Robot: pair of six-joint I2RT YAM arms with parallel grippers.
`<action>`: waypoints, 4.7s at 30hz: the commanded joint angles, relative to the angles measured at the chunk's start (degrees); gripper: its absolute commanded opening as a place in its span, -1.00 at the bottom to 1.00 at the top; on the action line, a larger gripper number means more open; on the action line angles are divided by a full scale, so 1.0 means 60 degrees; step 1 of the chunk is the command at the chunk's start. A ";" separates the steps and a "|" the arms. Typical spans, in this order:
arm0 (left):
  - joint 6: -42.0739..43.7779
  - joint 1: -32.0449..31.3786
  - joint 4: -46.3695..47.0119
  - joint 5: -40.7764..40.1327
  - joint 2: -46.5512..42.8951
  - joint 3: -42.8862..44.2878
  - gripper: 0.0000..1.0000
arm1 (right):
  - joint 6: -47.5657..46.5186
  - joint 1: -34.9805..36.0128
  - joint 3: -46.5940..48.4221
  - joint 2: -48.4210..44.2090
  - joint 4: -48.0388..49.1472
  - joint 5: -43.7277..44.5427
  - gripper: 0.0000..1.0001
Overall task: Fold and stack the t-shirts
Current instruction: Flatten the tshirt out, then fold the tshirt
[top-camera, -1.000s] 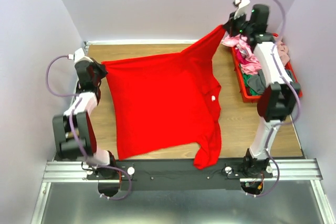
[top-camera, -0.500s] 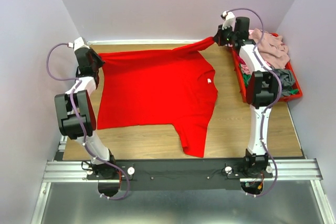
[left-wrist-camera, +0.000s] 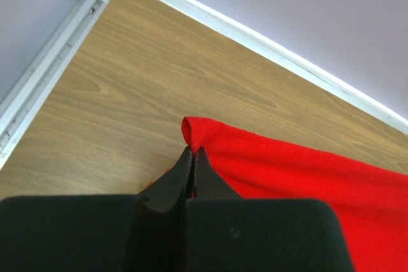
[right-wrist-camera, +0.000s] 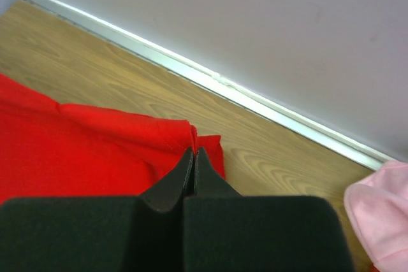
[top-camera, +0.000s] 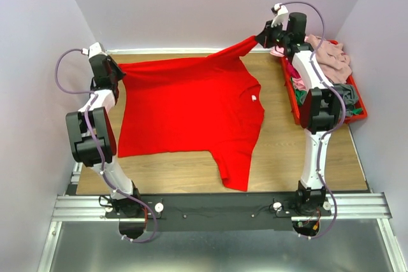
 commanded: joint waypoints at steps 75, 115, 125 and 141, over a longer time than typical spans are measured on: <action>0.0709 0.0672 -0.2433 0.0714 0.4131 0.5532 -1.00 | -0.0098 0.2371 -0.0219 -0.1133 -0.0237 0.1120 -0.99; 0.0826 0.0848 -0.3078 0.0802 0.4703 0.5855 -1.00 | -0.0098 0.2473 -0.1654 -0.2173 -0.0442 0.0593 -0.99; 0.0855 0.0994 -0.2522 0.0934 0.3958 0.4670 -1.00 | -0.0288 0.2473 -0.2240 -0.2511 -0.0427 0.0886 -0.99; 0.0811 0.1185 -0.1628 0.1022 0.2580 0.2648 -1.00 | -0.0464 0.2473 -0.3221 -0.3097 -0.0413 0.1603 -0.99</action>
